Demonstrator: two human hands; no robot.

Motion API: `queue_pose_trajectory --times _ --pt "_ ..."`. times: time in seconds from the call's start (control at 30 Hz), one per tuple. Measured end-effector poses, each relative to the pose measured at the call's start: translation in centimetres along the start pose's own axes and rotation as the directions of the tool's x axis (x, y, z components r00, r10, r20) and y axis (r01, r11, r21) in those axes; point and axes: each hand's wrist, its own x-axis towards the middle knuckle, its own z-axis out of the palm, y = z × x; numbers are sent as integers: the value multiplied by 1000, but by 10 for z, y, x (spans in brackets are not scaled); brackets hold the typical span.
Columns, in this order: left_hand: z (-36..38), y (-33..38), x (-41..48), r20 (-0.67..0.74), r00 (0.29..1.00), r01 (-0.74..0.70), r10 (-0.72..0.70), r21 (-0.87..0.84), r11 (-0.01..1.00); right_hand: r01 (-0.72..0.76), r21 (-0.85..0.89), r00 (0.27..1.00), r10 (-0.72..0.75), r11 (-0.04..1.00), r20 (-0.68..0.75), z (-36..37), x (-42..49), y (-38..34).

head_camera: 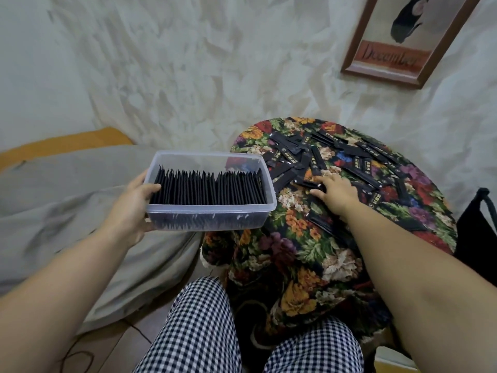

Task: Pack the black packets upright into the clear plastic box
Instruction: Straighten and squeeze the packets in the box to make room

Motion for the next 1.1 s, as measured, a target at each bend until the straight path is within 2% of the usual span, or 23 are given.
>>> queue_pose_trajectory --times 0.17,0.3,0.47,0.57,0.7,0.77,0.83,0.93,1.0,1.1 --pt "8 -2 -2 25 1000 -10 10 4 1000 24 68 999 -20 997 -48 -1 9 0" --pt "15 -4 -4 53 998 -14 13 11 1000 44 76 999 -46 996 26 -8 12 1" --pt "21 -5 -7 64 998 -9 9 4 1000 0 74 986 -13 997 165 -21 7 -4" --pt "24 -6 -10 71 997 -11 11 2 1000 31 58 994 -37 998 100 -20 2 -5" --pt "28 -6 -14 85 996 -11 11 -6 1000 20 247 998 -5 969 -63 -30 -13 -4" --pt "30 -6 -15 96 995 -10 10 -11 1000 24 369 995 12 929 -96 -40 -27 -3" --pt "32 -6 -17 101 995 -7 9 -21 1000 -20 428 1000 27 904 -9 -43 -44 2" --pt "37 -6 -18 94 996 3 0 -32 999 -118 370 972 31 921 234 -32 -65 14" --pt "40 -6 -20 98 995 9 -5 -32 999 -164 340 960 70 926 273 -21 -66 20" --pt "44 -6 -23 107 994 2 1 -33 999 -146 272 969 82 951 231 -19 -63 18"
